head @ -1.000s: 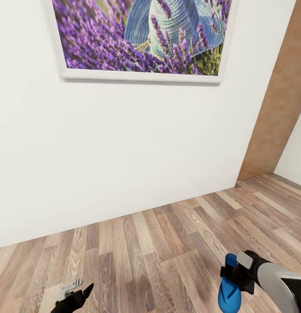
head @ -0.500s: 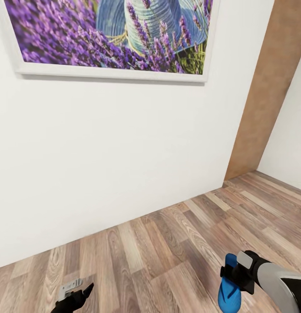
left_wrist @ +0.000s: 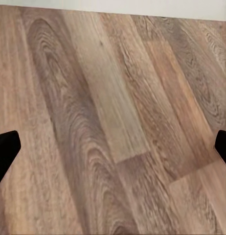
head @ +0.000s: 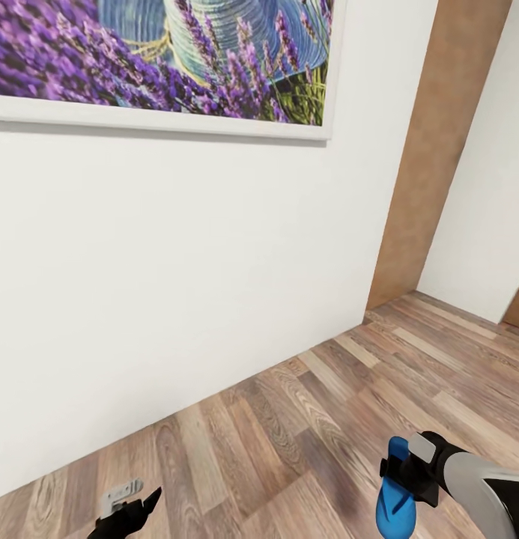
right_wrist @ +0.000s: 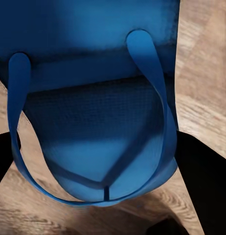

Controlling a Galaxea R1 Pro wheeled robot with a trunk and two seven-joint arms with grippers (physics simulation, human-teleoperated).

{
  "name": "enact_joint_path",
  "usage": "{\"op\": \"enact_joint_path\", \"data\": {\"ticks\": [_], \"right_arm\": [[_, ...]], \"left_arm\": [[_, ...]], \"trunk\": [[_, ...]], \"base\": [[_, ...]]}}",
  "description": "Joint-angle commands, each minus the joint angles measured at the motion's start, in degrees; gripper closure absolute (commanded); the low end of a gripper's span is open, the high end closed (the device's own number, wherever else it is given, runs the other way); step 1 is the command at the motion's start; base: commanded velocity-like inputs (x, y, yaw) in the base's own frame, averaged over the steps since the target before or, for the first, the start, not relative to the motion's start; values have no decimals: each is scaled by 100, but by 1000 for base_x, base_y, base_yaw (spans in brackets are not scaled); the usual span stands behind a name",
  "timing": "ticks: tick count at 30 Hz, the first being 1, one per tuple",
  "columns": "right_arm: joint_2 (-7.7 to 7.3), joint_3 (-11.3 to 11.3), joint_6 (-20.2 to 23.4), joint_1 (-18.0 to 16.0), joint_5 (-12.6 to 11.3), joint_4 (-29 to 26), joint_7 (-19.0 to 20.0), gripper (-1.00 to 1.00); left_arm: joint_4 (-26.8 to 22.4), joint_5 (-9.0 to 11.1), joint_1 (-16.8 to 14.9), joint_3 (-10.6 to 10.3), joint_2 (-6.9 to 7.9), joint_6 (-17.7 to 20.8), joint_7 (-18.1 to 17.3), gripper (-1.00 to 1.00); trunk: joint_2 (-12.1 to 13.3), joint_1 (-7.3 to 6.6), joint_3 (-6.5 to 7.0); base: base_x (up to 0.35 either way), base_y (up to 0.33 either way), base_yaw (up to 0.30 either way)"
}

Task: In the bedroom, move the book from the bed onto either nightstand, and place the two sandals side by side next to the bed.

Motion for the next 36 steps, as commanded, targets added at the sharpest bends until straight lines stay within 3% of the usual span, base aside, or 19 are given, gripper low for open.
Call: {"op": "enact_joint_path", "data": {"ticks": [1,36], "right_arm": [[0,-8,0,-7,-41,6,-35,100],[1,-8,3,-7,-41,6,-41,100]], "left_arm": [[5,31,-3,14,0,1,-35,-100],[5,31,-5,7,0,-11,-37,-100]], "trunk": [[-2,2,-6],[-2,2,-6]], "base": [[280,0,-207],[259,0,-207]]}}
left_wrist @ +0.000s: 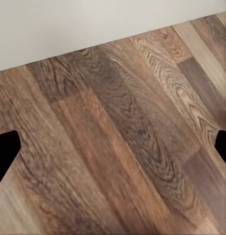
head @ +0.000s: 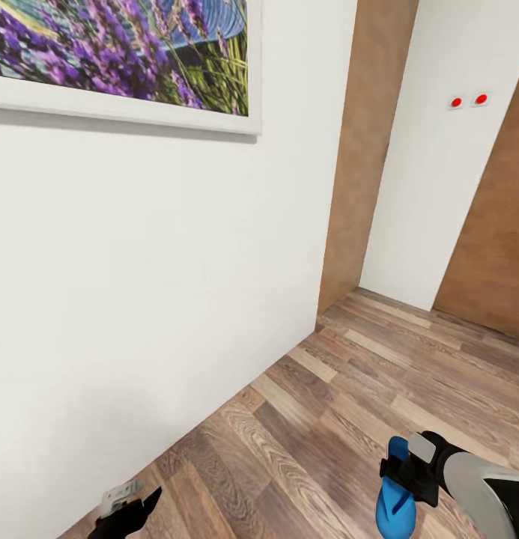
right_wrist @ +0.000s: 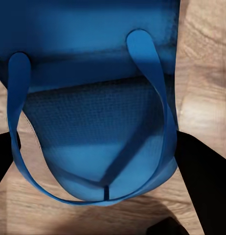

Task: In the bedroom, move the book from the bed onto either nightstand, and place the two sandals side by side next to the bed.

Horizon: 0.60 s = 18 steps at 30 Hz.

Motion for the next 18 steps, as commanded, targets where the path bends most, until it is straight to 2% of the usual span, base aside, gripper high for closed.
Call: {"op": "enact_joint_path", "data": {"ticks": [1,18], "right_arm": [[0,-10,2,-7,-41,6,-36,100],[-1,-10,3,-7,-41,6,-28,100]], "left_arm": [[5,32,-2,10,0,0,-34,-100],[5,29,-3,8,0,2,-34,-100]], "trunk": [[-2,-1,-6],[-2,-1,-6]], "base": [[52,0,-207],[8,0,-207]]}}
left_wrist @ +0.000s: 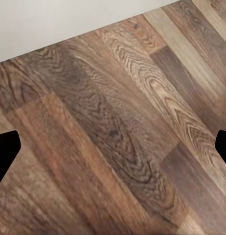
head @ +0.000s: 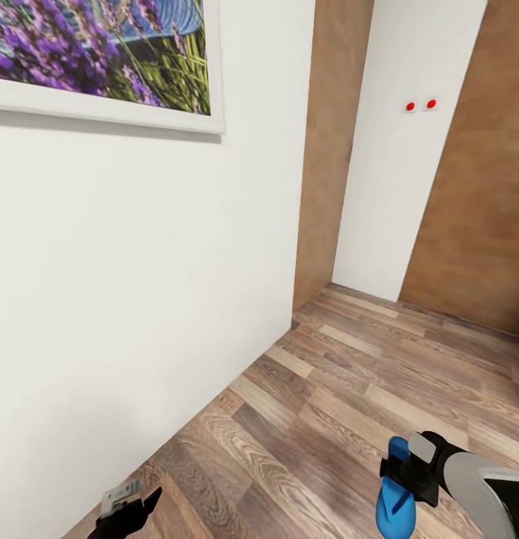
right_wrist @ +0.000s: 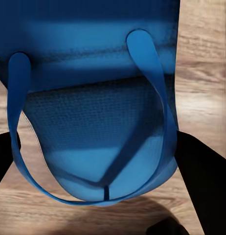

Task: In the bedroom, move the book from the bed onto either nightstand, and place the two sandals side by side next to the bed.

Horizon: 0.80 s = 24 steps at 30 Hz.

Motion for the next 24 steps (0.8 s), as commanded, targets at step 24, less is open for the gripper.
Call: {"op": "enact_joint_path", "data": {"ticks": [24], "right_arm": [[3,-9,1,-7,-41,6,-44,100]], "left_arm": [[5,30,-3,17,0,5,-34,-100]], "trunk": [[-2,-1,-6]], "base": [[11,0,-207]]}}
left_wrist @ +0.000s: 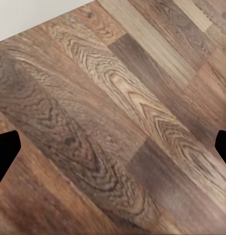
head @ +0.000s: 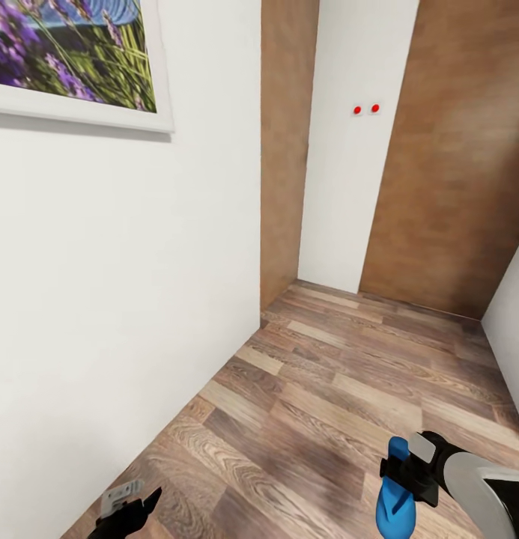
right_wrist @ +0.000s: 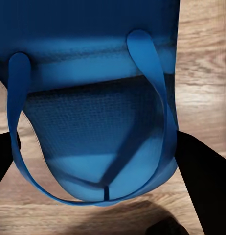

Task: In the bedroom, move the book from the bed onto either nightstand, and place the two sandals side by side next to the bed.

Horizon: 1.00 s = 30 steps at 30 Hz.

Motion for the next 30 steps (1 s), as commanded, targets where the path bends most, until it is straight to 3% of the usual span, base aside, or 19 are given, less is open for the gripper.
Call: {"op": "enact_joint_path", "data": {"ticks": [1,30], "right_arm": [[0,-9,1,-7,-40,6,-36,100],[2,-9,1,-7,-40,6,-36,100]], "left_arm": [[5,30,-2,14,0,0,-34,-100],[5,38,-2,14,0,-3,-40,-100]], "trunk": [[-2,-1,-6],[-2,-1,-6]], "base": [[63,0,-207],[79,0,-206]]}}
